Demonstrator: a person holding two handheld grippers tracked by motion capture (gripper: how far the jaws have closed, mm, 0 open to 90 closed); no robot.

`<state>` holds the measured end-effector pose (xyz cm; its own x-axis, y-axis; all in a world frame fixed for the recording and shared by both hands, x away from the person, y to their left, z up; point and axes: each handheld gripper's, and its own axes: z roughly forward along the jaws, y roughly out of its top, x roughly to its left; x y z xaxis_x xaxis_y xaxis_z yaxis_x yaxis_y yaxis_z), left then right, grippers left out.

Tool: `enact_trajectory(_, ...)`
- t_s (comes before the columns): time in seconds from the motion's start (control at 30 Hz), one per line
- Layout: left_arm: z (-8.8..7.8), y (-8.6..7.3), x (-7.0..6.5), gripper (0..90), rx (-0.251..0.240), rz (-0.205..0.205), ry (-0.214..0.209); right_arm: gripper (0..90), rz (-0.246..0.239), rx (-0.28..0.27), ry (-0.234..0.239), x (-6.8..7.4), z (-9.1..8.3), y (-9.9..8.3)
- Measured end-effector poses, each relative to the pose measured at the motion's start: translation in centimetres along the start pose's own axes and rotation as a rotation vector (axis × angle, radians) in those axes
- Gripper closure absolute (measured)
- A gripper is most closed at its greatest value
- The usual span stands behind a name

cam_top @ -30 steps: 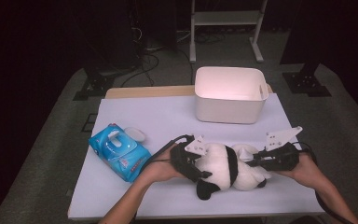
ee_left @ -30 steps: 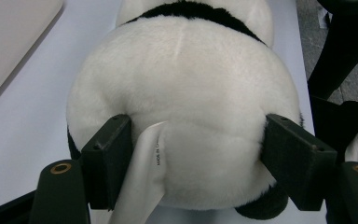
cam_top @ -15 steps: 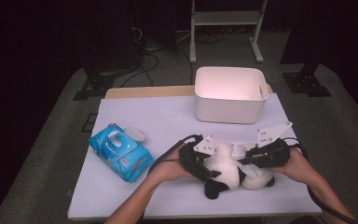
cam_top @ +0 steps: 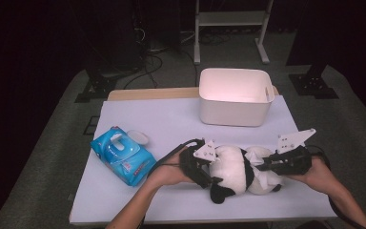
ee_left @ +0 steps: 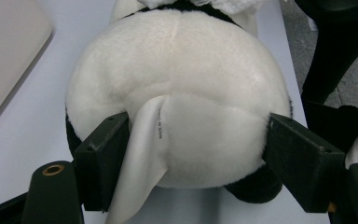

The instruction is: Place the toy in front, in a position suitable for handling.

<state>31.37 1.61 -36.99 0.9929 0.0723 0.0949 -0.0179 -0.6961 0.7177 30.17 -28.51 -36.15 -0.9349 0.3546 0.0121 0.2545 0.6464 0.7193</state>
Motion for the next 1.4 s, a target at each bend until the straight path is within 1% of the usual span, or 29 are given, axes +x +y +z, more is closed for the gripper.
enact_trajectory(0.07, 0.2, 0.1, 0.0, 23.9, 0.005, -0.006, 0.002, 78.8, -0.006, -0.006, -0.005, 0.1, 0.1, 0.1)
enact_trajectory(0.13, 0.3, 0.1, 0.3, 24.6, 0.016, -0.009, 0.001, 78.8, -0.013, -0.01, 0.0, 0.2, 0.3, 0.3)
enact_trajectory(0.2, 0.5, 0.2, 0.4, 25.0, 0.014, -0.019, 0.002, 78.8, -0.02, -0.008, 0.008, 0.4, 0.7, 0.7)
enact_trajectory(0.33, 1.4, 0.5, 0.6, 25.7, 0.004, -0.026, 0.005, 78.8, -0.058, -0.009, 0.02, 0.8, 1.4, 1.8)
enact_trajectory(0.43, 2.0, 0.9, 0.8, 25.7, -0.003, -0.03, 0.005, 78.8, -0.089, -0.025, 0.029, 1.1, 1.8, 3.0)
enact_trajectory(0.5, 2.2, 1.2, 0.9, 25.7, 0.001, -0.024, 0.007, 78.8, -0.106, -0.035, 0.043, 1.3, 2.1, 3.8)
enact_trajectory(0.53, 2.2, 1.2, 0.9, 25.6, 0.006, -0.022, 0.009, 78.8, -0.115, -0.031, 0.043, 1.4, 2.2, 4.0)
enact_trajectory(0.57, 2.1, 1.2, 0.9, 25.5, 0.006, -0.018, 0.008, 78.8, -0.117, -0.025, 0.04, 1.4, 2.4, 4.1)
enact_trajectory(0.6, 2.0, 1.1, 0.9, 25.2, 0.002, -0.015, 0.006, 78.8, -0.118, -0.029, 0.046, 1.2, 2.4, 4.0)
enact_trajectory(0.63, 1.9, 1.0, 0.8, 24.4, -0.006, -0.02, 0.006, 78.8, -0.106, -0.034, 0.05, 1.2, 2.2, 3.8)
enact_trajectory(0.67, 1.7, 0.9, 0.8, 24.1, -0.007, -0.017, 0.007, 78.8, -0.1, -0.035, 0.051, 1.1, 2.1, 3.6)
enact_trajectory(0.73, 1.6, 0.6, 0.7, 23.7, -0.005, -0.011, 0.01, 78.8, -0.095, -0.029, 0.038, 1.1, 1.8, 3.0)
enact_trajectory(0.83, 1.7, 0.5, 0.7, 24.3, -0.011, -0.015, 0.006, 78.8, -0.081, -0.021, 0.026, 1.5, 1.4, 2.3)
enact_trajectory(0.9, 2.0, 0.7, 0.7, 24.9, -0.01, -0.008, 0.013, 78.8, -0.101, -0.017, 0.009, 2.0, 1.3, 2.4)
enact_trajectory(0.93, 2.1, 0.8, 0.6, 25.1, -0.014, -0.014, 0.014, 78.8, -0.117, -0.013, 0.007, 2.3, 1.4, 2.6)
enact_trajectory(1.03, 2.4, 1.2, 0.5, 25.2, -0.008, -0.004, 0.022, 78.9, -0.162, -0.007, 0.029, 3.1, 2.3, 3.8)
enact_trajectory(1.07, 2.4, 1.3, 0.5, 25.2, -0.002, 0.006, 0.023, 78.8, -0.181, -0.002, 0.037, 3.4, 2.7, 4.3)
enact_trajectory(1.1, 2.5, 1.4, 0.4, 25.2, -0.001, 0.006, 0.023, 78.9, -0.197, 0.001, 0.045, 3.6, 3.2, 4.8)
enact_trajectory(1.17, 2.6, 1.5, 0.4, 25.2, 0.003, 0.009, 0.025, 78.9, -0.217, 0.009, 0.062, 4.0, 4.2, 5.7)
enact_trajectory(1.2, 2.6, 1.4, 0.4, 25.1, 0.016, 0.014, 0.029, 78.9, -0.23, 0.018, 0.062, 4.1, 4.6, 6.1)
enact_trajectory(1.23, 2.5, 1.2, 0.5, 25.1, 0.009, 0.004, 0.027, 78.9, -0.239, 0.03, 0.057, 4.1, 5.0, 6.3)
enact_trajectory(1.27, 2.4, 1.0, 0.6, 25.2, -0.001, -0.004, 0.021, 78.9, -0.241, 0.026, 0.058, 4.0, 5.0, 6.3)
enact_trajectory(1.3, 2.4, 0.9, 0.6, 25.2, -0.009, -0.008, 0.016, 78.9, -0.232, 0.019, 0.063, 4.0, 5.0, 6.3)
enact_trajectory(1.33, 2.4, 0.9, 0.6, 25.4, -0.009, -0.008, 0.016, 78.9, -0.229, 0.018, 0.06, 4.0, 4.8, 6.1)
enact_trajectory(1.37, 2.4, 0.8, 0.5, 25.4, -0.008, -0.007, 0.014, 78.9, -0.225, 0.009, 0.056, 4.0, 4.5, 5.9)
enact_trajectory(1.4, 2.4, 0.9, 0.5, 25.3, -0.002, 0.005, 0.016, 78.9, -0.222, 0.007, 0.052, 4.0, 4.2, 5.6)
